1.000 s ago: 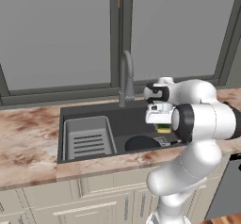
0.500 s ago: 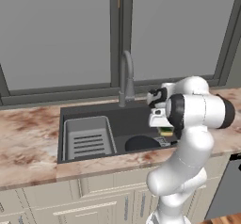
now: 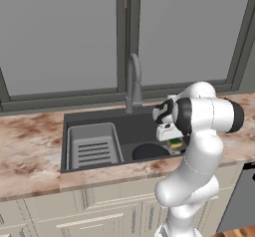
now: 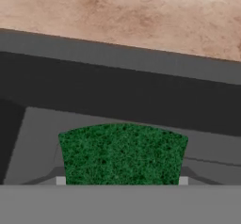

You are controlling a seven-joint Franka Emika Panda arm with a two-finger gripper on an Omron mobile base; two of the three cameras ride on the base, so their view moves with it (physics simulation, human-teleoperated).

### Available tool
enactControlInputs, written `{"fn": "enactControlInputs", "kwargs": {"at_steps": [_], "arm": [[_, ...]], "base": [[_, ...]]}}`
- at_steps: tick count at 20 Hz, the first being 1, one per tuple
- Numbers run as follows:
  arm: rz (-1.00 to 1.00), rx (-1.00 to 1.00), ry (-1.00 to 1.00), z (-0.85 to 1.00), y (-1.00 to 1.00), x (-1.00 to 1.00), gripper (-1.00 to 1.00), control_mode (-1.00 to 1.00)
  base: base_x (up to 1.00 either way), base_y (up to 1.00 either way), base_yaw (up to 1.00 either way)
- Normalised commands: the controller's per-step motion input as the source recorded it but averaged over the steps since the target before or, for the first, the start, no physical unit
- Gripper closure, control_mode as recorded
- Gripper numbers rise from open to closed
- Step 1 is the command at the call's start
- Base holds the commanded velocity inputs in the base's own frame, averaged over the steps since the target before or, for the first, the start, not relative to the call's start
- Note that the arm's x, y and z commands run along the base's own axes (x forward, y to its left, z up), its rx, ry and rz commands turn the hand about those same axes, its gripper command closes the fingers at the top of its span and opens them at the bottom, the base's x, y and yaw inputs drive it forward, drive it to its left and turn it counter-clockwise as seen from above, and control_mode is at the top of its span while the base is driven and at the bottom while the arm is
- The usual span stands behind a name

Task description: Pick the pan and sponge and place them into the sink. Then turn on the water.

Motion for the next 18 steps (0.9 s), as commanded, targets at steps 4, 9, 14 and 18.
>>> {"fn": "enactControlInputs", "kwargs": {"at_steps": [4, 9, 14, 18], "arm": [[0.4, 0.01, -0.13, -0.21, -0.05, 0.14, 1.0, -1.0], [0.36, 0.03, -0.1, -0.2, -0.04, 0.22, 1.0, -1.0], [0.3, 0.11, -0.02, -0.18, -0.03, 0.26, 1.0, -1.0], [0.28, 0.14, 0.0, -0.16, -0.02, 0.4, 1.0, -1.0]], "base": [[0.0, 0.0, 0.0], [0.0, 0.0, 0.0], [0.0, 0.0, 0.0], [0.0, 0.0, 0.0]]}}
